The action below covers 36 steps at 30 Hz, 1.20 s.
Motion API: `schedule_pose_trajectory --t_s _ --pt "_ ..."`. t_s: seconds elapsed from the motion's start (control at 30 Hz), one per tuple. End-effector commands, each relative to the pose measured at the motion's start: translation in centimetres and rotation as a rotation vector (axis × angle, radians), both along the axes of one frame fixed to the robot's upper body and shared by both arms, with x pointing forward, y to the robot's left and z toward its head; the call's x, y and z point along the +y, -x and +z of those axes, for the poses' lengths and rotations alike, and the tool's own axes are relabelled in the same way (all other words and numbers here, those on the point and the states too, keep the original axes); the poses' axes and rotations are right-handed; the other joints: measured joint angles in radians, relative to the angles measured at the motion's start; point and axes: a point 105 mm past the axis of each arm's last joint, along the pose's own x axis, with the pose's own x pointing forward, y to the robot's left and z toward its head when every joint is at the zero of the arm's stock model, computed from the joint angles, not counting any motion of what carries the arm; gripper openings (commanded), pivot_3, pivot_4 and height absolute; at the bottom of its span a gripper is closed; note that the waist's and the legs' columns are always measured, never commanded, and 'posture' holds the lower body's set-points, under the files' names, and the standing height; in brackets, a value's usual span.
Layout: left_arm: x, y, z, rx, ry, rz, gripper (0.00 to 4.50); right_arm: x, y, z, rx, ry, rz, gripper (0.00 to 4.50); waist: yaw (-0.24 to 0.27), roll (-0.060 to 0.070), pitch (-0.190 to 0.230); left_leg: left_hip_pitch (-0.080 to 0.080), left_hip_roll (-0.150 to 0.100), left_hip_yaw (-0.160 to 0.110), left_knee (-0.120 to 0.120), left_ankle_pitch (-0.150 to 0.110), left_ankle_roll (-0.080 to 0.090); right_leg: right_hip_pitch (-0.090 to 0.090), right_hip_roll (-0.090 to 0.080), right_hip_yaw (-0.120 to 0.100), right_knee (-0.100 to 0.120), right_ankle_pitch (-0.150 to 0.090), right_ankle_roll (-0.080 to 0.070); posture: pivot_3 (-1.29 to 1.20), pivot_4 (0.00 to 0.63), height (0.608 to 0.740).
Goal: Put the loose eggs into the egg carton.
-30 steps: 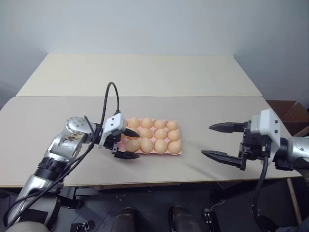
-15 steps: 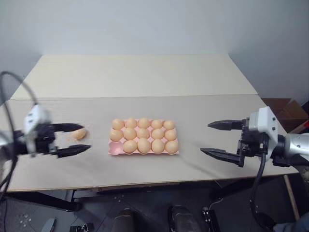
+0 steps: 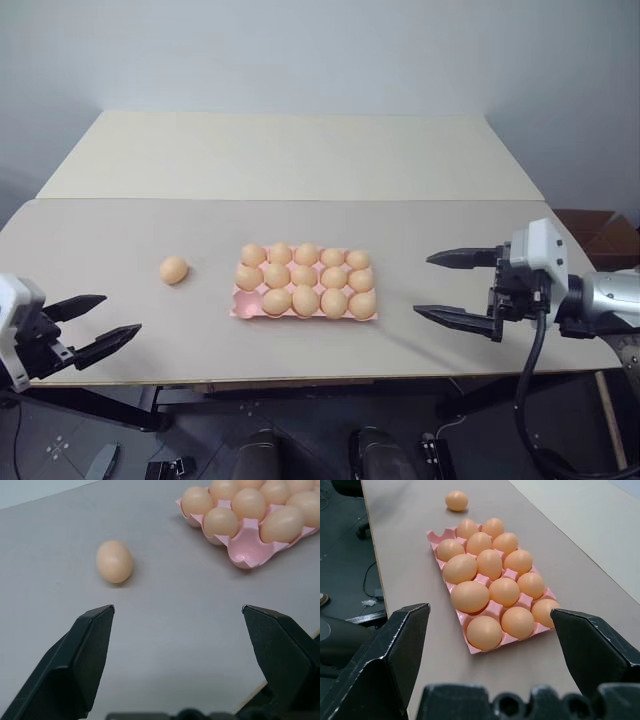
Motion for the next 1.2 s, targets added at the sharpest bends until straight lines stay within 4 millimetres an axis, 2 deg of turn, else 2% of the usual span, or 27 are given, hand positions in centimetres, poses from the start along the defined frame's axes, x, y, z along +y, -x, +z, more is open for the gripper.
schedule_pose_trajectory --t_s 0.03,0.17,0.37,0.53,0.63,0.77,0.87,1.07,1.2 --pt "-0.2 0.0 0.8 -0.033 -0.010 0.018 4.46 0.0 0.2 1.2 -0.058 0.012 0.014 4.50 -0.001 0.000 0.000 0.000 0.000 0.000 0.000 0.000 0.000 0.000 0.000 0.000 0.000 0.000 0.000 0.00 0.150 0.740" --pt "0.2 -1.9 0.9 -0.031 -0.017 0.076 4.46 -0.1 0.0 1.3 -0.066 0.013 0.007 4.50 0.000 0.000 0.000 0.001 0.000 0.001 0.000 0.000 0.000 0.000 0.000 0.000 0.001 -0.001 -0.001 0.00 0.150 0.740" --pt "0.9 -7.3 -0.2 -0.003 -0.062 0.227 4.46 0.1 -0.1 1.4 -0.079 0.011 0.002 4.50 0.006 0.000 0.000 0.002 -0.001 0.000 0.000 0.000 0.000 0.002 0.000 0.000 0.001 -0.001 0.003 0.00 0.150 0.740" --pt "-0.4 -12.5 -1.0 0.008 -0.043 0.298 4.46 0.3 0.2 1.5 -0.093 0.011 0.001 4.50 0.001 -0.001 0.000 -0.002 -0.002 -0.001 0.000 0.000 0.000 0.001 0.001 -0.001 -0.001 0.004 0.006 0.00 0.150 0.740" --pt "-1.4 -13.9 -1.8 0.057 -0.032 0.304 4.46 0.4 0.4 1.7 -0.100 0.009 0.000 4.50 -0.003 -0.001 -0.001 -0.002 -0.002 0.000 0.000 0.000 0.000 0.001 0.001 0.000 -0.001 0.005 0.007 0.00 0.150 0.740" --pt "-2.1 -14.7 -3.2 0.135 -0.046 0.300 4.46 0.5 0.5 1.9 -0.107 0.004 -0.004 4.50 -0.011 -0.001 -0.001 -0.001 -0.001 0.000 0.000 0.000 0.000 0.000 0.001 0.000 0.000 0.005 0.007 0.00 0.150 0.740" --pt "-2.1 -14.9 -4.0 0.199 -0.049 0.335 3.81 0.5 0.5 2.0 -0.113 0.002 -0.016 4.50 -0.010 -0.002 -0.001 -0.001 -0.002 -0.001 0.000 0.000 0.000 0.001 0.001 0.000 0.001 0.005 0.007 0.00 0.150 0.740" --pt "-2.0 -14.8 -4.1 0.207 -0.057 0.331 1.89 0.4 0.2 2.2 -0.127 -0.007 -0.051 4.50 -0.009 -0.002 -0.001 -0.001 -0.002 -0.001 0.000 0.000 0.000 0.001 0.001 0.000 0.000 0.005 0.007 0.00 0.150 0.740" --pt "-2.9 -14.8 -2.6 0.162 -0.036 0.261 1.77 0.4 0.1 2.2 -0.128 -0.010 -0.057 4.50 -0.007 -0.002 -0.001 -0.001 -0.002 -0.001 0.000 0.000 0.000 0.001 0.001 0.000 0.000 0.005 0.007 0.00 0.150 0.740"
